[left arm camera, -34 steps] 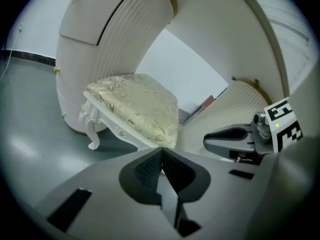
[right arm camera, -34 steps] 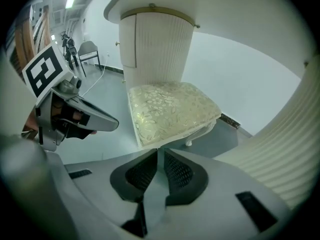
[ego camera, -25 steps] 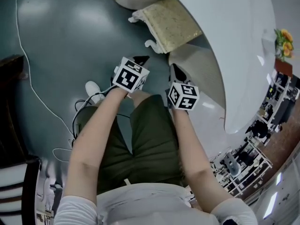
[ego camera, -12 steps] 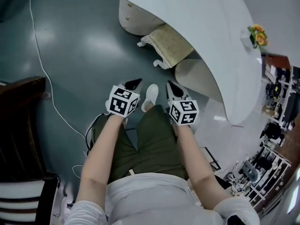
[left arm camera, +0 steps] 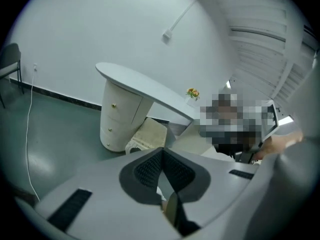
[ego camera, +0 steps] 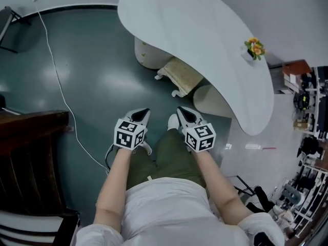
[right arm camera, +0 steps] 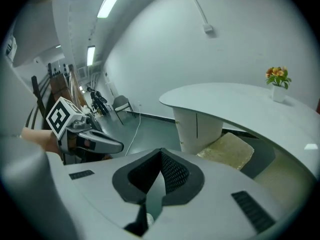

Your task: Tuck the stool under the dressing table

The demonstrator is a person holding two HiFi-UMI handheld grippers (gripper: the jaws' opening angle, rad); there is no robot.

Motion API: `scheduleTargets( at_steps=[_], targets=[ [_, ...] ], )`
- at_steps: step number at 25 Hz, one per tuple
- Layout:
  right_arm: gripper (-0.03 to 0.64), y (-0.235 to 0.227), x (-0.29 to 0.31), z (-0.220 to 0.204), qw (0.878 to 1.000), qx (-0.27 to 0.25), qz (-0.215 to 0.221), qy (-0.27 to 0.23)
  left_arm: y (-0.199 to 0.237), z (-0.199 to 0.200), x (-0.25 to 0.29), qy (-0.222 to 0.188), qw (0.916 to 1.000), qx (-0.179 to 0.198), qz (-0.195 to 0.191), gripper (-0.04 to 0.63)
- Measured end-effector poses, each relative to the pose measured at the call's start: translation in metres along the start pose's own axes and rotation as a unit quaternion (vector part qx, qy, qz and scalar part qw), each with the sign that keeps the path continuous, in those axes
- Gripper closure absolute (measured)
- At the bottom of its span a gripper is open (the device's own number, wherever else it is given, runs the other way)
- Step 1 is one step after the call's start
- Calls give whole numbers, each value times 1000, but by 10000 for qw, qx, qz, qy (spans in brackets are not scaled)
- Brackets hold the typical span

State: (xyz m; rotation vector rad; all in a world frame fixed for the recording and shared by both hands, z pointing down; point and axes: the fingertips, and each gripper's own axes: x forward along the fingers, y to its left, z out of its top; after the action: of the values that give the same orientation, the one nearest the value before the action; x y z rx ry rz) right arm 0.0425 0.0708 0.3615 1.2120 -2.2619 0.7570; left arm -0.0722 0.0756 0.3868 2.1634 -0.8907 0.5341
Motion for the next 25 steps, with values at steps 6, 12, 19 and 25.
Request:
scheduleTargets(
  at_steps=[6,12,19,25],
  targets=[
    [607,43,-44,48,9988,-213,402,-206,-28,46,-68,-266,9988,383,136,592],
    [607,81,-79,94,9935,-505,856,-550,-47,94,-134,-784,9954,501,245,592],
    [606,124,-109,138,9840,-707,1282,-1013,-57,131,-201,-1400,9865,635,568,592],
    [607,167,-130,177,9722,-910,1659,-1380,-69,151,-250,-1816,9765,907,724,592]
  ],
)
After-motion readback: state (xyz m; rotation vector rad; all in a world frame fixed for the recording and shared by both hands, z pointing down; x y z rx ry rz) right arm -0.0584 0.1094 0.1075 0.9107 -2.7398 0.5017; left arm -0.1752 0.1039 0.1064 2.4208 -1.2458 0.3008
